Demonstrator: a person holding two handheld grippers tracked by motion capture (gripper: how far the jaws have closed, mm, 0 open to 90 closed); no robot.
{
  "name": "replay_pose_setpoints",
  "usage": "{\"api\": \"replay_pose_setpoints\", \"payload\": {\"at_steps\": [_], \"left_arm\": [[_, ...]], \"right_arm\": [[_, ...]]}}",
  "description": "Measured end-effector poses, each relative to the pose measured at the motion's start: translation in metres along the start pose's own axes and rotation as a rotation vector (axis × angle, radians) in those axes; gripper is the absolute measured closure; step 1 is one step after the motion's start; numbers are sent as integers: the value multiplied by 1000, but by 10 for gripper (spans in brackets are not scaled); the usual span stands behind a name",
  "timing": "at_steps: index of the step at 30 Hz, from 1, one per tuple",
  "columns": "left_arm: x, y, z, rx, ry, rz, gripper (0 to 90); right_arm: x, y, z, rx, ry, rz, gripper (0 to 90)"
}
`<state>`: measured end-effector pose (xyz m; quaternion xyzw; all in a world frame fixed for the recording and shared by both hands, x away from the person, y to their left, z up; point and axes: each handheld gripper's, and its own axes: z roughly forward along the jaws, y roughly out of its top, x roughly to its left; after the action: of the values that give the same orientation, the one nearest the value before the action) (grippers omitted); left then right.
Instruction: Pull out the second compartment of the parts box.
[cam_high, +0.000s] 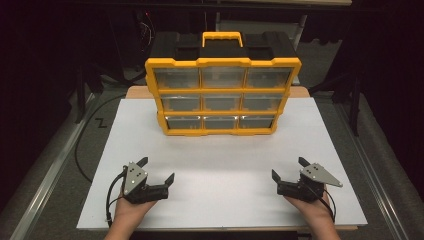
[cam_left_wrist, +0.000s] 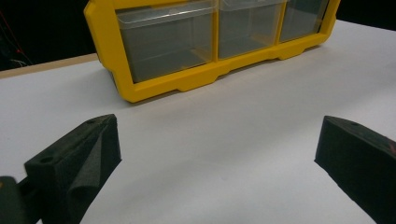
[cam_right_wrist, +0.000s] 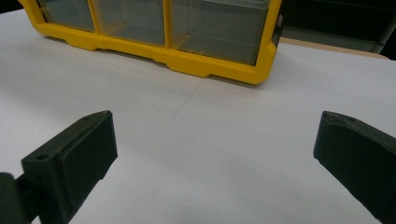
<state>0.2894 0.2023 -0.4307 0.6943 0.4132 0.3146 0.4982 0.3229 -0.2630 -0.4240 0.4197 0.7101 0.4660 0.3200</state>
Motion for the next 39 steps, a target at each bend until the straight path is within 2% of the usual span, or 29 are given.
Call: {"api": "replay_pose_setpoints", "payload": {"at_steps": [4, 14, 22, 31, 36, 38, 39], "left_arm": [[3, 1, 1, -17, 5, -16, 9], [1, 0, 2, -14, -4, -3, 9], [1, -1, 3, -28, -16, -1, 4], [2, -1, 3, -24, -5, -2, 4], [2, -2, 4, -15, -3, -13, 4], [2, -2, 4, -12, 2, -16, 4], [2, -3, 4, -12, 6, -15, 4]], "right_arm": [[-2, 0, 1, -6, -5, 1, 9], [-4, 0, 2, -11, -15, -2, 10], [-1, 4, 11, -22, -32, -15, 10], [3, 12, 33, -15, -36, -6, 10], [1, 19, 50, -1, -58, -15, 10], [-2, 23, 62, 18, -76, -15, 11], [-2, 23, 62, 18, -76, -15, 11]]}}
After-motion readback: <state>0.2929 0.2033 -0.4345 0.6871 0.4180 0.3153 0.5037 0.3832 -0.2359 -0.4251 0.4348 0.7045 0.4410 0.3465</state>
